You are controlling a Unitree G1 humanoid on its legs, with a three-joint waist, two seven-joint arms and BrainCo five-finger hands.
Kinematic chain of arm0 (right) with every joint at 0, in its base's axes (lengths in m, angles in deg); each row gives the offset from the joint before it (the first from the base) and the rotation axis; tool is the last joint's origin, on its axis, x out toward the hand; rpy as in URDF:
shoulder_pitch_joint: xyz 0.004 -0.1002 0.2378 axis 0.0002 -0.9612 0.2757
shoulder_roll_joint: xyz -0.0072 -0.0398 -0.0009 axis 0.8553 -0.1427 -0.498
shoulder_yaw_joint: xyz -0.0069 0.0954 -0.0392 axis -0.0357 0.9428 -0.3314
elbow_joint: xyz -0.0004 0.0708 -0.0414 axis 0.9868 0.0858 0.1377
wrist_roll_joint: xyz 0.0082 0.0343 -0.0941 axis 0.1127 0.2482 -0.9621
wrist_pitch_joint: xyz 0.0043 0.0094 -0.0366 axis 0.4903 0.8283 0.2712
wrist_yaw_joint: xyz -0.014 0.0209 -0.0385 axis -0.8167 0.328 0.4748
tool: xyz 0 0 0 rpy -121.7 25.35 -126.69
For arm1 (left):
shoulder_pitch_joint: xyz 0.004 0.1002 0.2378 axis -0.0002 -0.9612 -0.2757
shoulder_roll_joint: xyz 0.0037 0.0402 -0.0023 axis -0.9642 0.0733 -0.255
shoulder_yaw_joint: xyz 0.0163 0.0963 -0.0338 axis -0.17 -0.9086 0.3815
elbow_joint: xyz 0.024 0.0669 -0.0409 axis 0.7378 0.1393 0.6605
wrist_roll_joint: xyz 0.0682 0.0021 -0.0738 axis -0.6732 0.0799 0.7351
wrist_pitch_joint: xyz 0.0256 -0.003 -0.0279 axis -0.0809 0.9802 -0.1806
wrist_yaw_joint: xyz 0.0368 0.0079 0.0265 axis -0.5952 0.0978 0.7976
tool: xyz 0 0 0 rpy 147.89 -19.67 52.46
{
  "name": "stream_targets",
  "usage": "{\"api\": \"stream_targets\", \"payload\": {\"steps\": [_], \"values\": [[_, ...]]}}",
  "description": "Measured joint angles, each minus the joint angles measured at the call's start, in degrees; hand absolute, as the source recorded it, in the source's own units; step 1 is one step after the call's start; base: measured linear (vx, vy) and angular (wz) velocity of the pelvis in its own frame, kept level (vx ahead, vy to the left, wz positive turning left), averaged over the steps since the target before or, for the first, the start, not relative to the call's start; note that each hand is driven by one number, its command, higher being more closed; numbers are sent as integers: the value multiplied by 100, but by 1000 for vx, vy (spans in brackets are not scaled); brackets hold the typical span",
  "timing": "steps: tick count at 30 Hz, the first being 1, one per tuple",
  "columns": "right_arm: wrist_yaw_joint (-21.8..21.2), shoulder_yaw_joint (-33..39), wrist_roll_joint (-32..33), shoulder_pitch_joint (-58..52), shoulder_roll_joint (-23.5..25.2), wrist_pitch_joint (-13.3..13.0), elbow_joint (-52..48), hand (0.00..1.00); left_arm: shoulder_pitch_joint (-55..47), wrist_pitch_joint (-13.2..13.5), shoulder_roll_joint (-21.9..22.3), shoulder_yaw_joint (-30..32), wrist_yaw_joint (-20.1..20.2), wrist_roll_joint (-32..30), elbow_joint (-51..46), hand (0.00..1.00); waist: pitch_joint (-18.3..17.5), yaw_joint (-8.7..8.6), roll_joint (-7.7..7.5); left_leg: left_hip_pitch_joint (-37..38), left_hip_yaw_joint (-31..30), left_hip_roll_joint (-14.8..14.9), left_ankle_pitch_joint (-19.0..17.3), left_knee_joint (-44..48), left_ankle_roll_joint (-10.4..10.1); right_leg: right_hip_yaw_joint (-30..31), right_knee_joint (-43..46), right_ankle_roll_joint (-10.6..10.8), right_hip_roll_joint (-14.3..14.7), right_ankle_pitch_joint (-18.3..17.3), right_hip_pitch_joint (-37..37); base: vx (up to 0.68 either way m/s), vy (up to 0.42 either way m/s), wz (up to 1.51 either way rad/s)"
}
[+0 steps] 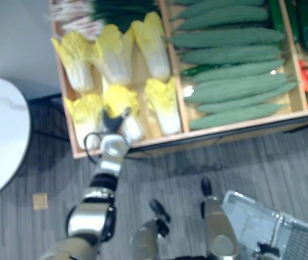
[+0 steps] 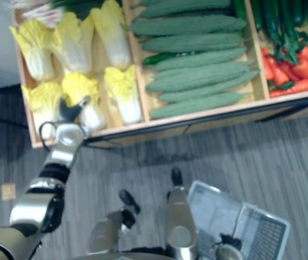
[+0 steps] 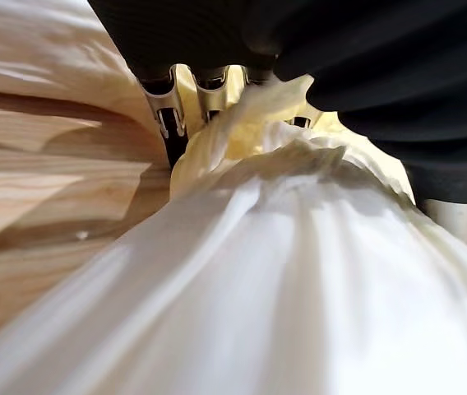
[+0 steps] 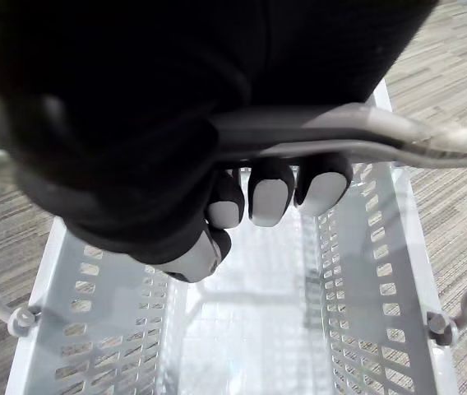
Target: Pick vegetable in the basket
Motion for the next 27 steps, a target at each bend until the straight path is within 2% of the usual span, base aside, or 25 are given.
{"api": "stream_targets", "payload": {"steps": [4, 10, 17, 20, 23, 27], "values": [[-1, -67, 45, 65, -20, -3, -64, 100, 401, -36, -102, 88, 3, 1, 176, 100, 32, 7, -56, -106, 195, 24, -76, 82, 12, 133, -282, 29, 17, 252, -57, 21, 19, -19], [-3, -351, 42, 66, 136, 8, -197, 100, 732, -37, 177, -160, 195, 73, 149, 100, 146, -41, -270, 15, 208, 83, -153, 226, 46, 95, -493, 58, 6, 326, 240, 54, 30, -1], [2, -526, -11, 19, 66, -13, -202, 100, 633, -48, 346, -619, 198, 356, -493, 100, 125, -25, -268, 326, -9, 126, -149, 193, 43, -208, -606, 58, -6, 324, 740, 33, -1, 17], [2, -530, -15, 17, 38, -33, -138, 100, 303, -23, 374, -676, 163, 495, -1159, 100, 62, -35, -275, 465, -168, 90, -129, 128, 33, -356, -729, 58, -37, 321, 997, -3, -1, 17], [1, -523, -17, -26, -4, -28, 23, 100, -25, -12, 369, -612, 14, 579, -1512, 100, -204, -51, -244, 495, -403, 24, -45, 1, 31, -532, -806, 49, -45, 314, 1143, 6, -23, 31], [-3, -446, -15, -200, -3, 7, 190, 100, -409, 5, 123, -178, -195, 641, -1784, 100, -496, -38, -242, 695, -688, -26, 56, -149, 34, -806, -905, 29, -67, 299, 1524, 0, -9, 30]]}}
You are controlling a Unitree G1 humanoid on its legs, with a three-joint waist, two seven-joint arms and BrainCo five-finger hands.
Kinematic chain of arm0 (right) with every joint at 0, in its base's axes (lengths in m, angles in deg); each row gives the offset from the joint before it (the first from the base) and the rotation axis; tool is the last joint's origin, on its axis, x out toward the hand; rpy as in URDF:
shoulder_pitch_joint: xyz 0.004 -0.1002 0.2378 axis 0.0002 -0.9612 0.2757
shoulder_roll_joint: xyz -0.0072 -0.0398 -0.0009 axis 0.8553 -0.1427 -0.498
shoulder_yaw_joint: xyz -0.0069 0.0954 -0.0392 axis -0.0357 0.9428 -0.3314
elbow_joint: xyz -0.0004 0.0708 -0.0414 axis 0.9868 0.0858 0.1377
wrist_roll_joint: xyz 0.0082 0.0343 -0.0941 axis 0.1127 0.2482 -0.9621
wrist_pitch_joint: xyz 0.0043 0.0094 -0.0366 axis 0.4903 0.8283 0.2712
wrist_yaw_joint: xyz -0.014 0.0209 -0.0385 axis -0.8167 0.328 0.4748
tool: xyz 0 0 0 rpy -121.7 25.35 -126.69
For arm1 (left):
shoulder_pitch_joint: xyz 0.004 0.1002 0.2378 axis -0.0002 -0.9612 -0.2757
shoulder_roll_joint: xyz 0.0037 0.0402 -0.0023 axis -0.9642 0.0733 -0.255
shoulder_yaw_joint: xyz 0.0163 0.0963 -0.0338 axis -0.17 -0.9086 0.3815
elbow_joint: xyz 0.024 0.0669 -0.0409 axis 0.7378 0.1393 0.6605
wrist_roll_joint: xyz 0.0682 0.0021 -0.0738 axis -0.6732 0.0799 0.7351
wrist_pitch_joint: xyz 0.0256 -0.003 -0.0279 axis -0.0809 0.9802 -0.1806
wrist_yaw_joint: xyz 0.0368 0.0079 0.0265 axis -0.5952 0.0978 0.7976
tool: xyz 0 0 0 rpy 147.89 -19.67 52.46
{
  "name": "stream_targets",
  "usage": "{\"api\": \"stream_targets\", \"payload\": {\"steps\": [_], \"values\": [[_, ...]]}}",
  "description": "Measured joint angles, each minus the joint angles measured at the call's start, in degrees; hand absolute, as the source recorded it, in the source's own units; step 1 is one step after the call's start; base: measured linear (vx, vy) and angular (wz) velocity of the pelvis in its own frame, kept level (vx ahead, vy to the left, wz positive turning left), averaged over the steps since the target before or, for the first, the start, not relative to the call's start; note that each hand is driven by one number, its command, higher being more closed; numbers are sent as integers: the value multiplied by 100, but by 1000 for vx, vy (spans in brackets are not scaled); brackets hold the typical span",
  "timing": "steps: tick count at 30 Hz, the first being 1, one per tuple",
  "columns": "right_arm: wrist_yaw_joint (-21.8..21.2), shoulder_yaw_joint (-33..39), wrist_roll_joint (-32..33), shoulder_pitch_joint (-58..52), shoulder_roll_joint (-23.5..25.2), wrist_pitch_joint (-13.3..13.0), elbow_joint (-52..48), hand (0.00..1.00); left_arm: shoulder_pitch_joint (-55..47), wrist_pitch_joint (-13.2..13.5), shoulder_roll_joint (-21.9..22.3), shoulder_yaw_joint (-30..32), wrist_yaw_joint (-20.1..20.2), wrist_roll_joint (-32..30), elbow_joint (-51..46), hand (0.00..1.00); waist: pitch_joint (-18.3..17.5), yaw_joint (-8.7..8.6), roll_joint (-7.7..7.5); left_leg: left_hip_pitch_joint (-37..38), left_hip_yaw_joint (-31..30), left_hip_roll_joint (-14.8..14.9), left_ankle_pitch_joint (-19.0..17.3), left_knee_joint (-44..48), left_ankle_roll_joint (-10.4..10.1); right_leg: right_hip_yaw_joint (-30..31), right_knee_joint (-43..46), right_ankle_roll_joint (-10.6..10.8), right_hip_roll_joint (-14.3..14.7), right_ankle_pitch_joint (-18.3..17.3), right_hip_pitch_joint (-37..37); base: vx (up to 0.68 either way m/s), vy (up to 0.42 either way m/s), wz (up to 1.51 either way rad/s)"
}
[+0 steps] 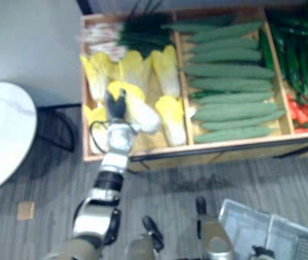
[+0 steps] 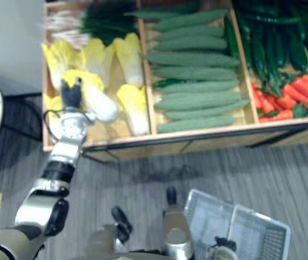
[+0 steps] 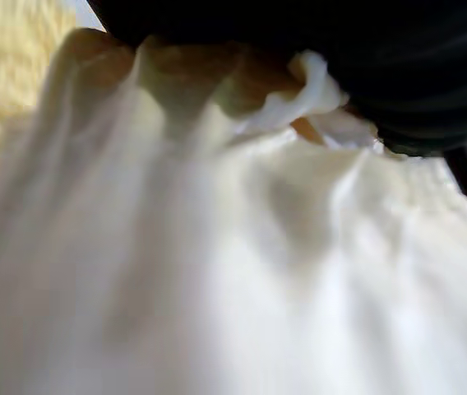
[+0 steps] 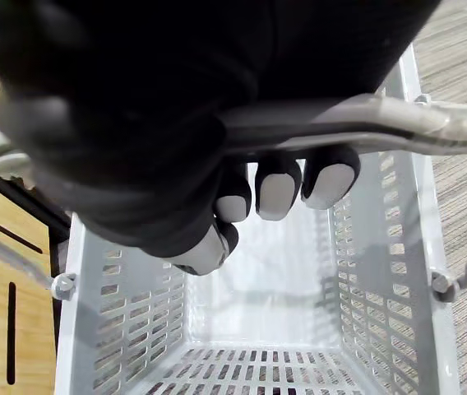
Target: Pick vegetable in the basket
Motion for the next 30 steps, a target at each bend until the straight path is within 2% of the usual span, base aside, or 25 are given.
{"api": "stream_targets", "payload": {"steps": [3, 4, 5, 6, 7, 8, 9, 11, 12, 14, 15, 17, 18, 19, 20, 21, 22, 23, 24, 25, 26, 27, 28, 29, 30], "values": [[-1, 150, 3, -95, -2, 0, 18, 100, -425, -3, -207, 259, -90, 28, -694, 100, -171, 43, -2, -7, -30, 19, -41, 91, -20, 5, -1, -23, 11, -30, 25, -8, -8, 5], [0, 170, 10, -93, -35, -1, 37, 100, -660, -2, -295, 351, -127, -4, -1080, 100, -174, 130, -1, -37, -24, 85, -196, 365, -24, 92, 37, -32, 46, -45, 13, -11, -5, -61], [-3, 146, 25, -56, -117, 1, 52, 100, -1097, -7, -413, 535, -195, -133, -1706, 100, -176, 277, 8, -158, -384, 196, -508, 979, 16, 388, 143, -48, 170, -52, -64, -33, -14, -131], [-4, 63, 29, 6, -236, -9, 81, 100, -1607, -8, -536, 757, -277, -283, -2385, 100, -192, 446, 33, -360, -1344, 185, -796, 1540, 38, 752, 268, -59, 318, -57, -194, -64, 2, -154], [-11, -8, 30, 34, -339, -20, 100, 100, -1836, -15, -556, 860, -314, -447, -2679, 100, -219, 535, 77, -454, -1851, 127, -967, 1709, -30, 968, 319, -96, 395, -90, -279, -79, 41, -166], [-19, -64, 17, 63, -530, -23, 126, 100, -2212, -66, -562, 948, -413, -837, -3191, 100, -305, 584, 227, -524, -2653, 52, -1311, 1831, -187, 1195, 345, -44, 543, -108, -430, -83, 123, -108], [-20, -61, 0, 39, -633, -27, 101, 100, -2369, -96, -519, 899, -477, -1145, -3419, 100, -376, 545, 351, -503, -3047, 8, -1609, 1790, -222, 1260, 298, 11, 628, -72, -441, -79, 206, -85], [-30, -56, -9, -32, -610, -21, 14, 100, -2440, -118, -454, 658, -499, -1668, -3656, 100, -421, 523, 213, -457, -2839, -127, -1692, 1829, -168, 1521, 195, 116, 533, 1, -420, -70, 214, -41], [-45, -75, -21, -153, -507, -14, -217, 100, -2462, -114, -448, 441, -501, -1862, -3771, 100, -461, 542, 94, -412, -2678, -215, -1683, 1782, -145, 1632, 106, 160, 432, 88, -418, -66, 174, -44], [-50, -133, -21, -337, -389, 14, -470, 100, -2452, -81, -438, -4, -500, -2001, -3863, 100, -522, 505, -51, -392, -2511, -308, -1657, 1729, -90, 1787, -1, 164, 322, 201, -436, -48, 167, -36], [-50, -206, -22, -401, -337, 17, -634, 100, -2446, -21, -428, -295, -497, -2024, -3875, 100, -524, 414, -126, -393, -2385, -384, -1637, 1731, -48, 1814, -92, 98, 254, 279, -474, -20, 125, -50], [-43, -343, -95, -374, -325, 25, -817, 100, -2424, 41, -377, -614, -471, -2056, -3872, 100, -515, 399, -188, -427, -2039, -351, -1622, 1843, 11, 1316, -144, -406, 88, 353, -679, -7, 99, -82], [-28, -406, -247, -319, -332, 22, -905, 100, -2433, 55, -272, -687, -420, -2063, -3862, 100, -501, 354, -148, -417, -1725, -201, -1588, 1793, 65, 551, 18, -998, -57, 113, -851, -27, 27, -110], [-7, -577, -252, -266, -311, 11, -943, 100, -2429, 100, -199, -666, -375, -2063, -3811, 100, -487, 332, -144, -344, -1432, -23, -1585, 1743, 98, -24, 885, -997, -142, 40, -1155, -32, 2, -103], [-6, -632, -251, -249, -271, 8, -966, 100, -2439, 104, -180, -661, -353, -2062, -3777, 100, -489, 309, -200, -230, -1335, -25, -1592, 1725, 87, -283, 1347, -1028, -197, 35, -1208, 79, -39, -114], [21, -716, -260, -294, -215, -5, -1004, 100, -2524, 112, -131, -574, -281, -2059, -3771, 100, -508, 296, -316, -94, -1084, -64, -1659, 1831, 35, -932, 1649, -1079, -314, 65, -1228, 80, 1, -140], [15, -901, -390, -224, -230, -37, -1012, 100, -2647, 112, -28, -368, -226, -2043, -3754, 100, -482, 278, -311, -70, -876, 22, -1679, 1983, 106, -1232, 1523, -1487, -192, 374, -1233, 40, 7, -167], [17, -1041, -430, -166, -220, -62, -1021, 100, -2708, 114, 6, -291, -205, -2041, -3753, 100, -471, 292, -336, -86, -843, -61, -1651, 1953, 204, -1223, 1202, -1855, -41, 647, -1209, -150, 47, -197], [15, -1108, -468, 39, -241, -74, -985, 100, -2814, 138, 21, -191, -152, -2037, -3761, 100, -497, 422, -190, -96, -729, -173, -1621, 1538, 435, -1193, 532, -2165, 246, 1049, -1045, -140, 63, -218], [53, -1210, -593, 193, -199, -49, -951, 100, -2944, 186, 83, -161, -62, -2033, -3776, 100, -475, 445, -183, 95, 99, -36, -1507, 1298, 546, -2203, 1513, -2069, 29, 9, -994, -133, 90, -248], [8, -1273, -690, 328, -276, -40, -765, 100, -3118, 208, 165, -98, -2, -2006, -3779, 100, -486, 433, -234, 233, 623, -46, -1504, 1301, 584, -3156, 2335, -1924, -487, -858, -765, -64, 56, -192], [-10, -1331, -693, 360, -298, -40, -735, 100, -3213, 217, 238, -92, 10, -1980, -3780, 100, -489, 458, -238, 295, 807, -38, -1509, 1310, 590, -3482, 2520, -1827, -659, -1025, -629, -57, 35, -200], [-6, -1496, -704, 415, -310, -35, -740, 100, -3518, 226, 414, -93, 53, -1975, -3773, 100, -494, 566, -231, 415, 1337, 19, -1510, 1363, 591, -4108, 2730, -1396, -1013, -1289, -267, -22, -13, -196], [-18, -1636, -744, 460, -302, -32, -760, 100, -3672, 225, 494, -90, 112, -1975, -3766, 100, -517, 634, -264, 438, 1657, 70, -1521, 1482, 601, -4229, 2663, -1067, -1114, -1401, -127, 5, -81, -234], [-45, -1728, -793, 497, -265, -30, -831, 100, -3793, 226, 544, -137, 164, -1976, -3721, 100, -516, 635, -264, 454, 1997, 223, -1607, 1714, 521, -4134, 2204, -680, -988, -1505, 10, 35, -109, -171]]}}
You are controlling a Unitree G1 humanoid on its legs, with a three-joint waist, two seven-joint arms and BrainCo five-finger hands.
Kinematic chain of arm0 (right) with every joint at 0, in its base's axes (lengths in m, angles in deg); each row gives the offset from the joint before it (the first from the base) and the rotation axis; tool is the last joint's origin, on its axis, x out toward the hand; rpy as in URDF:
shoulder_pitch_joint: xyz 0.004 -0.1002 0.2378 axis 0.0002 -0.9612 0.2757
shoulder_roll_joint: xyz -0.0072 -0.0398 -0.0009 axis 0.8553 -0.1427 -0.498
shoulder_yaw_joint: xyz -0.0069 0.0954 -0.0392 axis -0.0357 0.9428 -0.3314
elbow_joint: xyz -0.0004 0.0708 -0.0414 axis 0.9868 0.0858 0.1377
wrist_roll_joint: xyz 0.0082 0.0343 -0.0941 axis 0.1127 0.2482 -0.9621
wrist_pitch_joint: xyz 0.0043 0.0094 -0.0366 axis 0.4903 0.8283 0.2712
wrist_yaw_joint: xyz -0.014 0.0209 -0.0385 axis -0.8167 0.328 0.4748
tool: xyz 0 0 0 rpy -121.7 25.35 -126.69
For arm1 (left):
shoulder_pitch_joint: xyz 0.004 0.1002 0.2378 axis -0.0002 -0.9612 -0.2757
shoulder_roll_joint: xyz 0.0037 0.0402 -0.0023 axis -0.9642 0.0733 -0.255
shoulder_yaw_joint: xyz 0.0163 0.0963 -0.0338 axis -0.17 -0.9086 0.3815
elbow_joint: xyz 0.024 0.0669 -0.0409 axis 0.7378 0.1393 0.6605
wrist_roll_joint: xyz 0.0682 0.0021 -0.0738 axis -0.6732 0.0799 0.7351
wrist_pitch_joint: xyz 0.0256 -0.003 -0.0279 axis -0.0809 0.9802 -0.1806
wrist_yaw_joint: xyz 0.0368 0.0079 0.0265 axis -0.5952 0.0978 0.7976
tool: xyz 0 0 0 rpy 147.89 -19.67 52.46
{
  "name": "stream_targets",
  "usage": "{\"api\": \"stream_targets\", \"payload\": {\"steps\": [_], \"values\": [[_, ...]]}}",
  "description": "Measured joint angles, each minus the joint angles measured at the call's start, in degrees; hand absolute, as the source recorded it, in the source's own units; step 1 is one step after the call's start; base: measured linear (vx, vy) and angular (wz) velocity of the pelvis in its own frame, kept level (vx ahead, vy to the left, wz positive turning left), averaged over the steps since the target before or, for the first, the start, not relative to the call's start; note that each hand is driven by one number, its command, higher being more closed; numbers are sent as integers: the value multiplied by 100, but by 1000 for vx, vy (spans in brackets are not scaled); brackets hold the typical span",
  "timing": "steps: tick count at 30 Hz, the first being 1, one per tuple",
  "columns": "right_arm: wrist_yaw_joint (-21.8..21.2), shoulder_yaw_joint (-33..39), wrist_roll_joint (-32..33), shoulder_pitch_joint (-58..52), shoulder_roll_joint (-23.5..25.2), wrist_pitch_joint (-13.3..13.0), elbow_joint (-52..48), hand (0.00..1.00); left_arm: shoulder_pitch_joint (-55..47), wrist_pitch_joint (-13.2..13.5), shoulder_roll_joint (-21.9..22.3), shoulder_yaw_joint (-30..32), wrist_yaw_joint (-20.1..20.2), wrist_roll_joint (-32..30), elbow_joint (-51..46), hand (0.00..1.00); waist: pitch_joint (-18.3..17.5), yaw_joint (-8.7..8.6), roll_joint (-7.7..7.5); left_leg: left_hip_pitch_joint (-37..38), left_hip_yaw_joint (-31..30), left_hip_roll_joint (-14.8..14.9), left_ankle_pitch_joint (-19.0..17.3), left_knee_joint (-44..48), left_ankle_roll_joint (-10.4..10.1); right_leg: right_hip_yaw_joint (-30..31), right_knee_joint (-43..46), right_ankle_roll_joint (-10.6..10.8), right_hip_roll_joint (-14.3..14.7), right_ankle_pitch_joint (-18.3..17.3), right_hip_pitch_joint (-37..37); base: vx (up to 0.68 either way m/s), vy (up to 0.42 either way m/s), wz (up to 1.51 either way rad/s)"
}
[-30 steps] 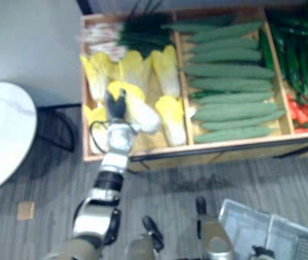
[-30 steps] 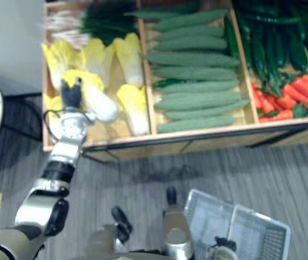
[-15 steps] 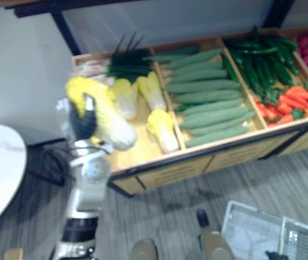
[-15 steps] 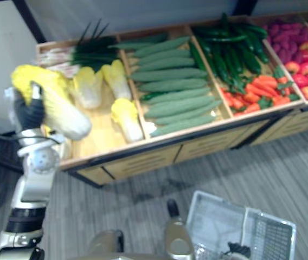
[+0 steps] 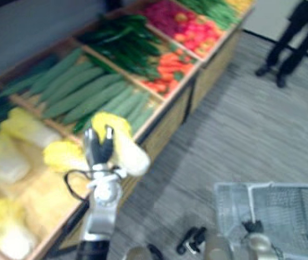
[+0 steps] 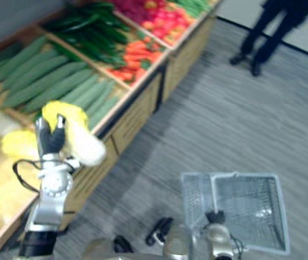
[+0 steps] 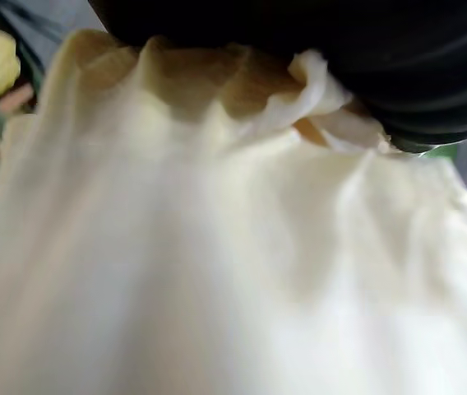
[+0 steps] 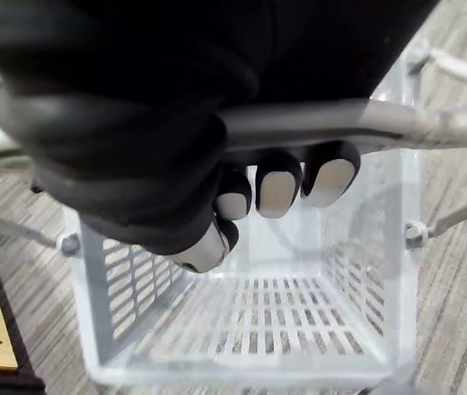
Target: Pick vegetable in the basket
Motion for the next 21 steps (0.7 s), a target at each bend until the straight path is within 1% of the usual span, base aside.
{"api": "stream_targets", "payload": {"steps": [1, 2, 3, 4, 5, 6, 7, 8, 9, 10, 11, 13, 14, 15, 16, 17, 18, 19, 20, 21], "values": [[-5, -53, -64, 15, 2, 5, -20, 100, -7, 3, 13, -51, 16, -1, 93, 100, 13, -12, 47, 21, 129, 125, -41, 122, -39, 108, -173, -93, 193, -22, -22, 88, -195, -157], [-19, -143, -114, -60, -6, 16, -59, 100, 0, 3, 77, -225, 60, 0, 389, 100, -4, -53, 111, 100, 324, 410, -56, 493, -57, 420, -396, -209, 498, 59, 7, 99, -178, -134], [-48, -210, -120, -141, -18, 49, -170, 100, -1, 8, 144, -328, 82, 1, 602, 100, -10, -53, 141, 184, 343, 682, -53, 922, -54, 697, -538, -251, 736, 82, 105, 122, -210, -171], [-61, -338, -130, -291, -120, 81, -314, 100, -21, 20, 241, -508, 112, 32, 787, 100, -44, -51, 215, 208, 191, 1071, 36, 1652, -10, 1127, -763, -322, 1095, 97, 231, 85, -149, -155], [-79, -428, -130, -337, -191, 83, -403, 100, -25, 35, 279, -568, 113, 58, 847, 100, -56, -50, 248, 115, 32, 1250, 158, 2038, 84, 1345, -863, -353, 1245, 107, 281, 82, -164, -183], [-83, -584, -136, -357, -260, 86, -578, 100, -18, 105, 297, -652, 113, 99, 924, 100, -82, -48, 294, -207, -676, 1407, 252, 2721, 302, 1759, -1019, -395, 1477, 84, 289, 57, -123, -188], [-92, -623, -136, -342, -338, 92, -752, 100, -21, 170, 300, -664, 111, 107, 975, 100, -88, -43, 304, -667, -1733, 1154, 177, 2997, 141, 2083, -1162, -376, 1588, 92, 280, 57, -89, -183], [-93, -637, -145, -349, -380, 91, -838, 100, -35, 170, 301, -663, 108, 110, 987, 100, -87, -36, 300, -844, -2264, 930, 111, 2988, -42, 2234, -1231, -376, 1607, 130, 289, 88, -33, -167], [-95, -712, -183, -348, -405, 87, -893, 100, -115, 170, 314, -663, 75, 110, 997, 100, -84, -23, 298, -1027, -2963, 568, -40, 2810, -298, 2449, -1372, -404, 1607, 226, 375, 130, 8, -131], [-94, -772, -241, -369, -392, 92, -895, 100, -206, 171, 350, -666, 51, 110, 1004, 100, -82, -30, 305, -1091, -3215, 378, -100, 2539, -398, 2571, -1538, -388, 1609, 272, 560, 182, 36, -110], [-96, -824, -250, -382, -385, 102, -900, 100, -239, 173, 379, -675, 44, 111, 1005, 100, -83, -33, 314, -1135, -3282, 338, -102, 2365, -403, 2591, -1628, -360, 1608, 290, 665, 206, 75, -61], [-94, -822, -279, -390, -300, 139, -985, 100, -255, 309, 412, -826, 53, 340, 1037, 100, -98, -18, 380, -1430, -3487, 69, -41, 1292, -412, 2636, -1838, -304, 1591, 322, 812, 164, 98, -19], [-94, -822, -278, -387, -287, 143, -1053, 100, -280, 340, 418, -850, 72, 353, 1037, 100, -111, -2, 404, -1491, -3503, -11, 27, 985, -412, 2673, -1865, -282, 1591, 334, 809, 175, 154, -27], [-94, -832, -278, -349, -278, 148, -1202, 100, -349, 367, 447, -864, 113, 470, 1053, 100, -125, 67, 457, -1534, -3523, -147, 289, 339, -399, 2802, -1894, -229, 1589, 363, 773, 202, 181, -59], [-96, -874, -279, -333, -294, 150, -1373, 100, -442, 370, 497, -916, 224, 623, 1125, 100, -154, 168, 538, -1432, -3604, -273, 818, -158, -299, 2961, -1884, -129, 1613, 355, 764, 259, 225, -75], [-98, -906, -279, -331, -284, 150, -1452, 100, -508, 375, 509, -963, 288, 730, 1169, 100, -170, 219, 563, -1337, -3612, -318, 1028, -268, -192, 3073, -1856, -59, 1620, 321, 767, 252, 199, -69], [-99, -959, -279, -344, -242, 149, -1596, 100, -569, 376, 508, -1050, 370, 826, 1278, 100, -193, 268, 501, -1226, -3494, -416, 998, -335, -108, 3182, -1745, 41, 1513, 250, 759, 275, 195, -37], [-96, -1000, -280, -345, -199, 144, -1810, 100, -648, 387, 460, -1231, 558, 1033, 1374, 100, -234, 241, 399, -1144, -3440, -619, 919, -450, -20, 3211, -1414, 180, 1278, 64, 640, 335, 229, -9], [-93, -1011, -280, -329, -167, 133, -1941, 100, -666, 392, 408, -1501, 703, 1189, 1491, 100, -240, 235, 297, -994, -3415, -848, 859, -603, 52, 3224, -906, 256, 1000, -72, 508, 280, 182, 11], [-93, -1033, -280, -311, -164, 133, -1976, 100, -672, 393, 392, -1647, 766, 1221, 1556, 100, -245, 238, 269, -900, -3401, -940, 832, -671, 92, 3238, -536, 273, 869, -77, 393, 354, 211, 18]]}}
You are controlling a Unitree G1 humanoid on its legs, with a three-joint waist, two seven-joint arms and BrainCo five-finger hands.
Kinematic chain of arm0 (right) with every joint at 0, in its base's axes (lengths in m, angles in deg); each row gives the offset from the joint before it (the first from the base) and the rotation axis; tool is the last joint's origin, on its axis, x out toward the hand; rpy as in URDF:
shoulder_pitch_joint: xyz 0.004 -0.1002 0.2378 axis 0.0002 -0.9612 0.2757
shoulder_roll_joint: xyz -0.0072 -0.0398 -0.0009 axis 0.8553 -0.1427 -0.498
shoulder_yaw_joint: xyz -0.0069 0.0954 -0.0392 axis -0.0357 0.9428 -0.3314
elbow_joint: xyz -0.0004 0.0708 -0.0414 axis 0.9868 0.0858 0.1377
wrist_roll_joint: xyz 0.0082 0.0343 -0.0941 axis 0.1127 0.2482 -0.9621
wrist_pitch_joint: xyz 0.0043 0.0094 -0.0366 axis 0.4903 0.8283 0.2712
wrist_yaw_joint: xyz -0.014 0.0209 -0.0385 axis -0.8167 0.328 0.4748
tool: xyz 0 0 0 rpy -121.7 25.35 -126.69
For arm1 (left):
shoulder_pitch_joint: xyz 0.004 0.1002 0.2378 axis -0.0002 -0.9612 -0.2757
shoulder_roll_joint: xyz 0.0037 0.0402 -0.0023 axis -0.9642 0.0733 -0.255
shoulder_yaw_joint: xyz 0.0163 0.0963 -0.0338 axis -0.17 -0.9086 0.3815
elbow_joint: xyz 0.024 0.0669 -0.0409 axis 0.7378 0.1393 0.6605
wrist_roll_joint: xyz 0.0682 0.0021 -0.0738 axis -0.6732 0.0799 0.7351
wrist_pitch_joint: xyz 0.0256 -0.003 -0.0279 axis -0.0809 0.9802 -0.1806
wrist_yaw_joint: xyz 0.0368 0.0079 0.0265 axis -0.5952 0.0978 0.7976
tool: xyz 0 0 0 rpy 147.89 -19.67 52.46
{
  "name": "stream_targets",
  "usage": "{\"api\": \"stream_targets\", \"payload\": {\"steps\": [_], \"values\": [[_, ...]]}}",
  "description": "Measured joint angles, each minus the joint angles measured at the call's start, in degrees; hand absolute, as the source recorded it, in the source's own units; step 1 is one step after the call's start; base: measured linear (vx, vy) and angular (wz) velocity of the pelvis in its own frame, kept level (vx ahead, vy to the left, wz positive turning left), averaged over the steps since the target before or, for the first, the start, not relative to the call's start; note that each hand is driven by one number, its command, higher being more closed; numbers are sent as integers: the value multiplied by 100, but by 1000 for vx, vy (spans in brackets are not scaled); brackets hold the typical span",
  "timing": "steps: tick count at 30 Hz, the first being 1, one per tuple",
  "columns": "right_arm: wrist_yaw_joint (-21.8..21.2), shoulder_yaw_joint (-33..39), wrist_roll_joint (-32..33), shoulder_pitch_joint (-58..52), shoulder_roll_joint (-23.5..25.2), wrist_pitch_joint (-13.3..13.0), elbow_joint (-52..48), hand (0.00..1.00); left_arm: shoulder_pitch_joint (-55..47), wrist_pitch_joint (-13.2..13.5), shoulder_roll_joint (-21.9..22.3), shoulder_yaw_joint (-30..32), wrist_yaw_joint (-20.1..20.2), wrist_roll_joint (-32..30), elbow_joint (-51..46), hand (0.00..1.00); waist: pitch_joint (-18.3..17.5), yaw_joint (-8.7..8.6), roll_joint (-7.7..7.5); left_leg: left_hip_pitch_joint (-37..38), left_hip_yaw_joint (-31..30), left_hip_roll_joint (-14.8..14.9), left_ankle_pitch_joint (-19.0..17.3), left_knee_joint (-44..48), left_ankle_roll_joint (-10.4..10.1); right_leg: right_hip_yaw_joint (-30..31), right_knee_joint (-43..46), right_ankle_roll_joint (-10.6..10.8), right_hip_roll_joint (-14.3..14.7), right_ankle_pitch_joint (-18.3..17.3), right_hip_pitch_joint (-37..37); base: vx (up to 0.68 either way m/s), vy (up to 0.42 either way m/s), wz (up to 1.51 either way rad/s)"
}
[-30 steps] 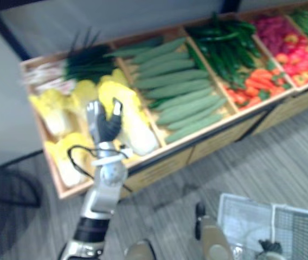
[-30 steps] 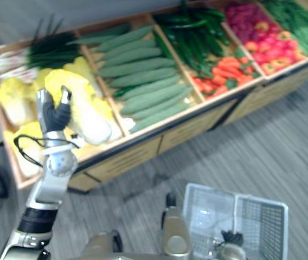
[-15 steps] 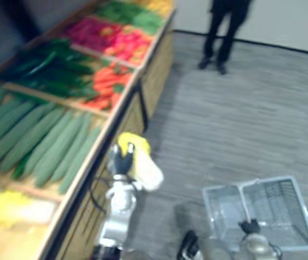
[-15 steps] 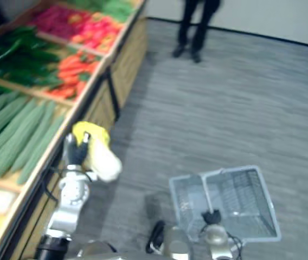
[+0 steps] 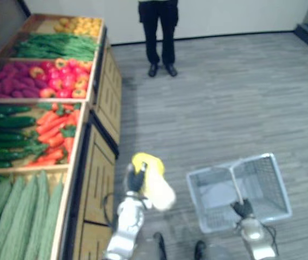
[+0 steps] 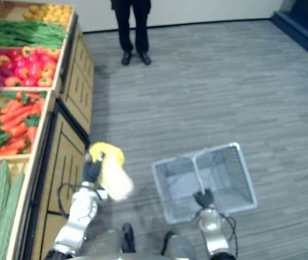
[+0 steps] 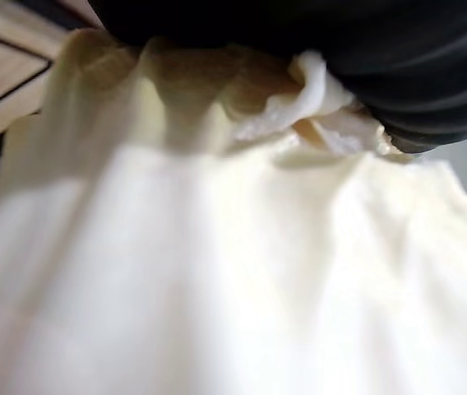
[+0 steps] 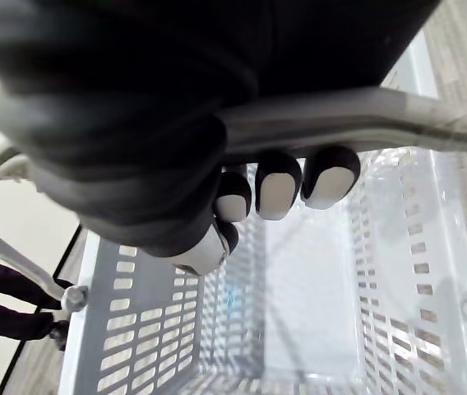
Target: Pick vegetable in the basket
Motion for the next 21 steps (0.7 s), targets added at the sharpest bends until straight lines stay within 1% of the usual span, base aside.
{"api": "stream_targets", "payload": {"steps": [1, 2, 3, 4, 5, 6, 7, 8, 9, 10, 11, 12, 13, 14, 15, 16, 17, 18, 19, 20, 21], "values": [[-6, -86, -10, 104, 44, 3, -25, 100, -79, 6, -55, -260, 176, 13, 80, 100, 13, 17, -50, 287, 63, -147, -59, -79, 125, 75, 1150, 54, -283, 35, -341, 238, 134, 10], [-6, -148, -20, 156, 76, 12, -24, 100, -129, 15, -85, -342, 219, 22, 71, 100, 24, 25, -94, 417, 77, -193, -99, -83, 176, 108, 1606, 125, -378, 106, -462, 311, 139, 12], [-8, -284, -28, 262, 149, 19, -25, 100, -179, 25, -198, -513, 318, 171, 59, 100, 45, 22, -151, 691, 18, -255, -194, -150, 216, 150, 2430, 104, -529, 451, -725, 277, 54, 17], [-8, -335, -30, 299, 194, 19, -27, 100, -184, 26, -285, -613, 368, 242, 51, 100, 44, 12, -150, 805, -60, -257, -225, -172, 226, 158, 2722, 106, -560, 578, -821, 409, 45, 45], [-8, -486, -38, 464, 243, 13, -46, 100, -173, 77, -457, -834, 429, 323, -52, 100, 34, -29, -145, 976, -250, -189, -245, -321, 219, 117, 2924, -52, -524, 333, -1040, 330, -5, 50], [-7, -532, -38, 560, 243, -4, -72, 100, -160, 129, -497, -892, 435, 441, -119, 100, 35, -37, -137, 987, -332, -145, -251, -377, 208, 77, 2780, -105, -463, 256, -1150, 310, -59, 62], [2, -569, -39, 764, 227, -77, -122, 100, -95, 269, -533, -1027, 464, 695, -204, 100, 60, -43, -96, 975, -523, -59, -275, -485, 149, -28, 2193, -145, -339, 200, -1346, 299, -106, 63], [3, -575, -39, 937, 210, -130, -191, 100, 28, 346, -542, -1188, 494, 878, -198, 100, 86, -47, -42, 977, -719, 43, -309, -562, 77, -15, 1386, -111, -181, 227, -1473, 382, -177, 71], [5, -578, -36, 995, 209, -133, -254, 100, 97, 369, -554, -1281, 538, 930, -190, 100, 100, -65, -13, 977, -816, 99, -353, -570, 48, 14, 943, -39, -111, 288, -1505, 332, -191, 90], [16, -637, -30, 1067, 209, -160, -338, 100, 213, 415, -568, -1431, 628, 1038, -159, 100, 103, -122, 13, 989, -1056, 193, -421, -577, -86, 156, 108, 58, 4, 477, -1561, 375, -254, 85], [15, -685, -19, 1075, 212, -164, -379, 100, 265, 446, -571, -1501, 654, 1043, -117, 100, 94, -163, 0, 1002, -1189, 212, -457, -558, -199, 232, -282, 59, 47, 638, -1533, 427, -313, 109], [14, -780, 1, 1026, 229, -175, -489, 100, 325, 481, -580, -1619, 688, 1024, -66, 100, 49, -176, -82, 1043, -1352, 206, -639, -445, -399, 388, -801, 21, 4, 973, -1501, 556, -438, 102], [4, -929, 2, 986, 189, -178, -543, 100, 339, 509, -553, -1709, 710, 1016, 74, 100, 33, -232, -13, 1086, -1521, 316, -870, -240, -566, 434, -559, 15, 51, 1496, -1464, 507, -367, 87], [-11, -978, 4, 978, 157, -176, -544, 100, 334, 502, -489, -1719, 722, 1013, 169, 100, 4, -229, 161, 1107, -1506, 473, -925, -120, -623, 292, -426, -27, 153, 1321, -1438, 511, -345, 51], [-67, -1131, 10, 978, 147, -176, -570, 100, 334, 505, -423, -1782, 765, 993, 256, 100, -37, -232, 328, 962, -1447, 722, -869, 286, -707, 172, -306, -150, 325, 1122, -1380, 487, -303, 21], [-180, -1303, 78, 970, 129, -174, -644, 100, 420, 506, -407, -1807, 824, 887, 354, 100, -21, -245, 408, 653, -1469, 920, -753, 1073, -849, 56, -256, -260, 484, 949, -1223, 468, -320, 14], [-223, -1406, 125, 960, 93, -171, -678, 100, 472, 505, -370, -1792, 827, 839, 433, 100, -5, -249, 451, 427, -1512, 1030, -631, 1659, -899, -2, -290, -320, 572, 909, -1105, 466, -297, 7], [-339, -1595, 275, 905, 12, -170, -766, 100, 616, 497, -273, -1717, 822, 755, 676, 100, 68, -236, 510, -41, -1592, 1217, -126, 2979, -950, -47, -488, -420, 732, 844, -686, 455, -218, -3], [-410, -1733, 457, 785, -62, -170, -850, 100, 739, 468, -135, -1630, 793, 593, 938, 100, 100, -210, 517, -314, -1605, 1274, -87, 3957, -943, -42, -778, -431, 823, 838, -168, 445, -178, -5], [-443, -1764, 523, 693, -77, -170, -948, 100, 815, 449, -95, -1621, 760, 527, 1037, 100, 112, -207, 495, -407, -1539, 1259, -101, 4253, -918, -42, -930, -431, 829, 837, 91, 536, -152, -11], [-550, -1810, 764, 497, -134, -209, -1284, 100, 1076, 436, 1, -1474, 593, 181, 1274, 0, 163, -189, 389, -694, -1145, 1246, -189, 4292, -766, -21, -1307, -452, 775, 816, 584, 367, -97, -9]]}}
